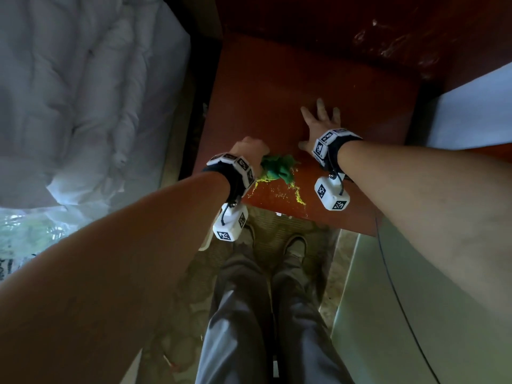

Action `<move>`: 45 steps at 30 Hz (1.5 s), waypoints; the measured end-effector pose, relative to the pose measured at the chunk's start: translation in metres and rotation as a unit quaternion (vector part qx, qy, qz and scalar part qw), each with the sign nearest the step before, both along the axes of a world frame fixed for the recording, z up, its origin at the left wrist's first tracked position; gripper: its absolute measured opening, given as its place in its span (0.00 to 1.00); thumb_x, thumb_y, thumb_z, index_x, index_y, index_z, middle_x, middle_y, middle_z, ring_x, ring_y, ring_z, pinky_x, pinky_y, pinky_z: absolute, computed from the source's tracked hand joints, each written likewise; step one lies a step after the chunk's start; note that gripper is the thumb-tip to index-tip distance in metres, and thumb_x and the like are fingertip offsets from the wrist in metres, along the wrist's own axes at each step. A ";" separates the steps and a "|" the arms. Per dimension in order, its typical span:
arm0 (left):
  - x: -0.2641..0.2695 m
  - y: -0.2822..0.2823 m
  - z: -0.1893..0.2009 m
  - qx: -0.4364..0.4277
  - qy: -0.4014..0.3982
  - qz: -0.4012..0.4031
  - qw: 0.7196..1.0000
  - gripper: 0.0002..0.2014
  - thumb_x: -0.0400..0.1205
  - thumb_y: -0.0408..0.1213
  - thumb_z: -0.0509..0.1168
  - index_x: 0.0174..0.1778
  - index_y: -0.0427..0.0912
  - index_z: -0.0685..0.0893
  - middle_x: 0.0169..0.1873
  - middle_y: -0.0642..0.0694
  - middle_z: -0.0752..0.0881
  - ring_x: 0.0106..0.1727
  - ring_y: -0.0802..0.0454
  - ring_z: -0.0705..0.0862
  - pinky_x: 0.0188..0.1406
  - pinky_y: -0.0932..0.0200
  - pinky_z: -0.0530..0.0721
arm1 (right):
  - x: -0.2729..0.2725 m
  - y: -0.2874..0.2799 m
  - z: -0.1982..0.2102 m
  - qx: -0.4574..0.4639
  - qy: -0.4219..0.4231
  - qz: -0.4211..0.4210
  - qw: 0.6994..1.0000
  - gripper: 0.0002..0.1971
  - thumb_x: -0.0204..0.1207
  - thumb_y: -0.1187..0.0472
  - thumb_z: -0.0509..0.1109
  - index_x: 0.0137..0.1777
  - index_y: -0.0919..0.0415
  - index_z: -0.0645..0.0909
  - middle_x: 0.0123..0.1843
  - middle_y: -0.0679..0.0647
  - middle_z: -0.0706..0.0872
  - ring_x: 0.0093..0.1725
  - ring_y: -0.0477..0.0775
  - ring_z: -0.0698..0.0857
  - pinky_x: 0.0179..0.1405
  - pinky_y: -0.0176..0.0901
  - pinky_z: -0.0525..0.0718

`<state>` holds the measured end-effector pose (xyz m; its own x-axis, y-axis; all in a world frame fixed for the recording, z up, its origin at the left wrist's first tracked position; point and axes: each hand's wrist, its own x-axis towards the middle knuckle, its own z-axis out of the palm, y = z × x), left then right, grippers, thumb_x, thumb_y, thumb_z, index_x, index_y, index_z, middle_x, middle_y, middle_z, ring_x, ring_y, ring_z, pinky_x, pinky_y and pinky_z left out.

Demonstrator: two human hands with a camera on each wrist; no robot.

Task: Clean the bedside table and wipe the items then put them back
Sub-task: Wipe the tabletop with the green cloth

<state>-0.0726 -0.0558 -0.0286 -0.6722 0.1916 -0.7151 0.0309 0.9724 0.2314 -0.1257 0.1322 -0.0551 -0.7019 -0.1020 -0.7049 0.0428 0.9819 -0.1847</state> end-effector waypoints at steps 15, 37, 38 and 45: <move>-0.016 -0.004 0.034 0.050 0.027 0.036 0.998 0.19 0.80 0.46 0.72 0.66 0.45 0.85 0.57 0.45 0.86 0.59 0.47 0.85 0.55 0.59 0.82 | 0.013 -0.051 0.077 -0.128 -0.047 0.120 0.983 0.20 0.69 0.53 0.81 0.59 0.55 0.84 0.53 0.51 0.88 0.50 0.53 0.85 0.46 0.44 0.81; 0.038 -0.079 -0.040 -0.070 0.051 -0.086 0.993 0.77 0.54 0.64 0.84 0.86 0.48 0.37 0.85 0.40 0.35 0.86 0.35 0.37 0.82 0.34 0.46 | 0.015 -0.030 0.014 -0.045 0.153 -0.022 0.987 0.21 0.81 0.66 0.64 0.73 0.55 0.79 0.68 0.58 0.75 0.68 0.64 0.74 0.64 0.54 0.79; 0.040 -0.079 -0.042 -0.073 0.051 -0.091 0.992 0.77 0.53 0.64 0.84 0.86 0.47 0.35 0.84 0.39 0.34 0.86 0.35 0.36 0.83 0.34 0.45 | 0.017 -0.030 0.013 -0.051 0.151 -0.014 0.987 0.21 0.80 0.66 0.65 0.73 0.56 0.79 0.68 0.58 0.76 0.67 0.64 0.75 0.64 0.53 0.79; 0.044 -0.077 -0.045 -0.089 0.068 -0.107 0.988 0.79 0.52 0.62 0.85 0.86 0.44 0.35 0.84 0.37 0.33 0.85 0.33 0.36 0.84 0.33 0.48 | 0.020 -0.032 0.005 -0.073 0.157 -0.022 0.985 0.19 0.77 0.65 0.74 0.68 0.54 0.84 0.67 0.51 0.83 0.63 0.58 0.83 0.64 0.48 0.83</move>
